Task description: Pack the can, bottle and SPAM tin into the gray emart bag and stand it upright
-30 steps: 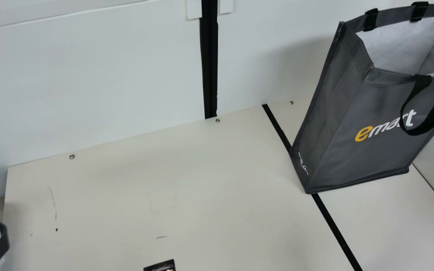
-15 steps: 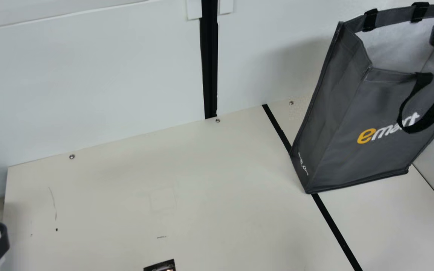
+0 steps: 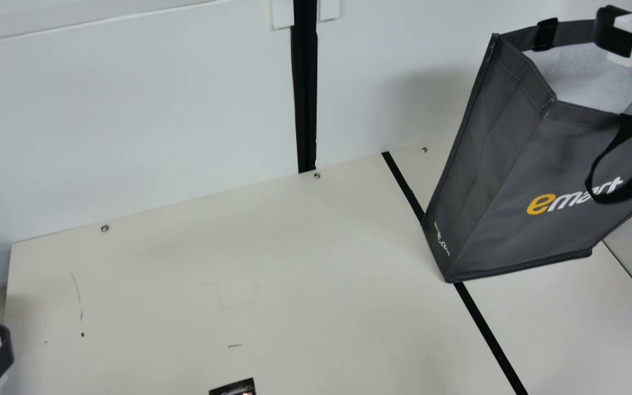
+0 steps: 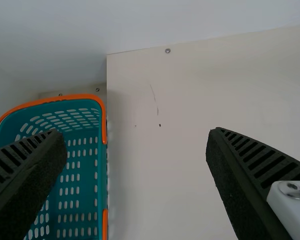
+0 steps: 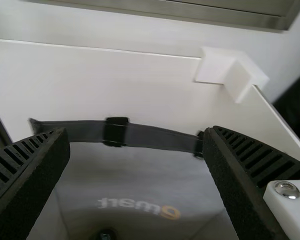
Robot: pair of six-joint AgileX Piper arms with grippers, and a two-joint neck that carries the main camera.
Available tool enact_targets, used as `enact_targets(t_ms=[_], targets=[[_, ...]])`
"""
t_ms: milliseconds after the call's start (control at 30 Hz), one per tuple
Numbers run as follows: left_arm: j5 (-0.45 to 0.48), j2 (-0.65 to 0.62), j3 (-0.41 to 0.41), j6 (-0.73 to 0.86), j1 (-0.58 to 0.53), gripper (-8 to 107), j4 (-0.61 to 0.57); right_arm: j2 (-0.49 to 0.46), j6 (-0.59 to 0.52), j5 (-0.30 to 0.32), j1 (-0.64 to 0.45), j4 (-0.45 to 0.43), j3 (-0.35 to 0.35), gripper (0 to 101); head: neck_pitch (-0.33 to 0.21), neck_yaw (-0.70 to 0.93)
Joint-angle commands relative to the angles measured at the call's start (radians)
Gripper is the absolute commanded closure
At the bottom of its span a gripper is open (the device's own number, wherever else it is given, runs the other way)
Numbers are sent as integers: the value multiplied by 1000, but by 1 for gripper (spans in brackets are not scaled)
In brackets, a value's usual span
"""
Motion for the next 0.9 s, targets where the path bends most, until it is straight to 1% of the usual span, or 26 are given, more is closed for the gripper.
enact_targets(t_ms=[0,200,500,700,867], targets=[[0,0,0,0,0,9,0,-8,-4,-7,34,-5,8,6,-23,-2],[0,0,0,0,0,9,0,-38,-10,-18,136,-23,38,6,-23,-2],[0,0,0,0,0,9,0,-80,-10,-47,304,-73,96,6,-23,-2],[0,0,0,0,0,9,0,-109,-1,-72,413,-109,155,6,-23,-2],[0,0,0,0,0,9,0,-141,9,-95,501,-137,225,6,-23,-2]])
